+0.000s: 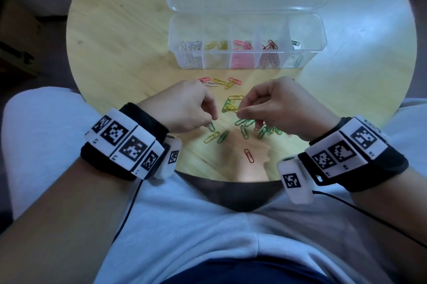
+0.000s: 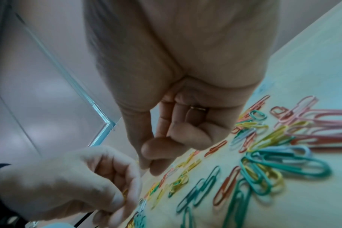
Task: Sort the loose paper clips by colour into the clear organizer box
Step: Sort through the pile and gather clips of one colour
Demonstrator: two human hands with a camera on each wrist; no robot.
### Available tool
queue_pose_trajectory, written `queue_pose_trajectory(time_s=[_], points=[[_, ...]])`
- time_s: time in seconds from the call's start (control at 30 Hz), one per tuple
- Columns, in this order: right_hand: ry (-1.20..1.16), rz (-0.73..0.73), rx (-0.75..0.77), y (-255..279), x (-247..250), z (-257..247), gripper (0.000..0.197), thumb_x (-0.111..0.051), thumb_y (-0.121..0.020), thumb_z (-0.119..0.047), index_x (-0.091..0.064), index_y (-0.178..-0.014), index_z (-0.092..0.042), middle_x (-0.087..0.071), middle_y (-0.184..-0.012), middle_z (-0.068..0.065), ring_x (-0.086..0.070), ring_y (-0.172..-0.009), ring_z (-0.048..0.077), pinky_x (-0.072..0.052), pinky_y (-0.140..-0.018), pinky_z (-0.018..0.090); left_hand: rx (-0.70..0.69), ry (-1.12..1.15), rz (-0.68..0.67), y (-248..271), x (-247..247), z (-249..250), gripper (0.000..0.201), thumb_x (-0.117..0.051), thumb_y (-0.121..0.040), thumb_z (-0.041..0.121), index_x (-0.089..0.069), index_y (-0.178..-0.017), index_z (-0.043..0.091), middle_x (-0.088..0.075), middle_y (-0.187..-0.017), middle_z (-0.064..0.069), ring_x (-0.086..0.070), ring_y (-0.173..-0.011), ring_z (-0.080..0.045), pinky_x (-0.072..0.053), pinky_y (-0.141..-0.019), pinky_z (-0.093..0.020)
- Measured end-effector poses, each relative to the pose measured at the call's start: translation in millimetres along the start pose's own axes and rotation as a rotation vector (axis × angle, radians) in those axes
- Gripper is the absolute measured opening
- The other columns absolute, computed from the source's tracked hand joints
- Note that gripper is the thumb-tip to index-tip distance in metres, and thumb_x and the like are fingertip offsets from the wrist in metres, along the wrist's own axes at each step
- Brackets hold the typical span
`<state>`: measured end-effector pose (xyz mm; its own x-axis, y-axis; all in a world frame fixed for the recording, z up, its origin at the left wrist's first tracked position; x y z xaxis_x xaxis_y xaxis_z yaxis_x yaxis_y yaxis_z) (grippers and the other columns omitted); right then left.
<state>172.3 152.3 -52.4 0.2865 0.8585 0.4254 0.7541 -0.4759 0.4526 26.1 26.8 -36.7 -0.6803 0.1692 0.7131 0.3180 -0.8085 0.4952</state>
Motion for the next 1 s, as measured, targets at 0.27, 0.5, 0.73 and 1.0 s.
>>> queue_pose_trajectory(time_s=[0.27,0.5,0.73,1.0], points=[[-0.245,-0.018,0.035,-6.0,5.8,1.7,0.029,-0.060,-0.088,0.004,-0.070,-0.106,-0.015,-0.056,-0.066,0.004,-0.048,-0.053,0.017,-0.041,-0.054,0.030,0.059,-0.188,-0.062,-3.1,-12.1,-2.4,0.011,-0.062,-0.081,0.030,-0.067,-0.076,0.022,-0.065,-0.073,0.010,-0.059,-0.076,-0.011,-0.040,-0.063,-0.027],[-0.607,-0.017,-0.130,-7.3,7.6,-5.4,0.025,-0.035,-0.087,0.002,-0.056,-0.078,-0.009,-0.037,-0.060,0.005,-0.034,-0.048,0.019,-0.026,-0.048,0.028,0.061,-0.381,0.000,-1.3,-21.3,4.9,0.005,-0.073,-0.077,0.029,-0.070,-0.080,0.027,-0.055,-0.068,0.015,-0.058,-0.078,-0.015,-0.036,-0.058,-0.026],[-0.423,0.018,-0.115,-13.6,2.8,-3.5,0.031,-0.057,-0.093,-0.028,-0.048,-0.065,-0.017,-0.040,-0.057,-0.002,-0.035,-0.048,0.015,-0.026,-0.049,0.027,0.069,-0.424,-0.023,-1.5,-25.8,8.9,0.009,-0.068,-0.074,0.029,-0.069,-0.077,0.021,-0.069,-0.079,0.006,-0.064,-0.074,-0.019,-0.050,-0.062,-0.030],[0.428,0.116,0.099,-11.4,-5.0,-6.2,0.015,-0.070,-0.082,-0.024,-0.069,-0.096,-0.029,-0.045,-0.065,-0.012,-0.044,-0.055,0.004,-0.032,-0.050,0.020,0.044,-0.432,-0.031,-2.5,-26.8,11.8,0.016,-0.066,-0.073,0.036,-0.064,-0.077,0.020,-0.066,-0.074,0.005,-0.063,-0.073,-0.020,-0.050,-0.061,-0.031]])
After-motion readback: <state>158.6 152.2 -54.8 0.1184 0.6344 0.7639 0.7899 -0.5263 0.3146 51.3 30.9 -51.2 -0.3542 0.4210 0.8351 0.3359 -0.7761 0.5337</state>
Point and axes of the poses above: each hand's wrist, its own y-axis away from the middle knuckle, its own x-axis out of the back of the hand, z = x × y, the point moved 1 cm from there along -y, towards the middle knuckle
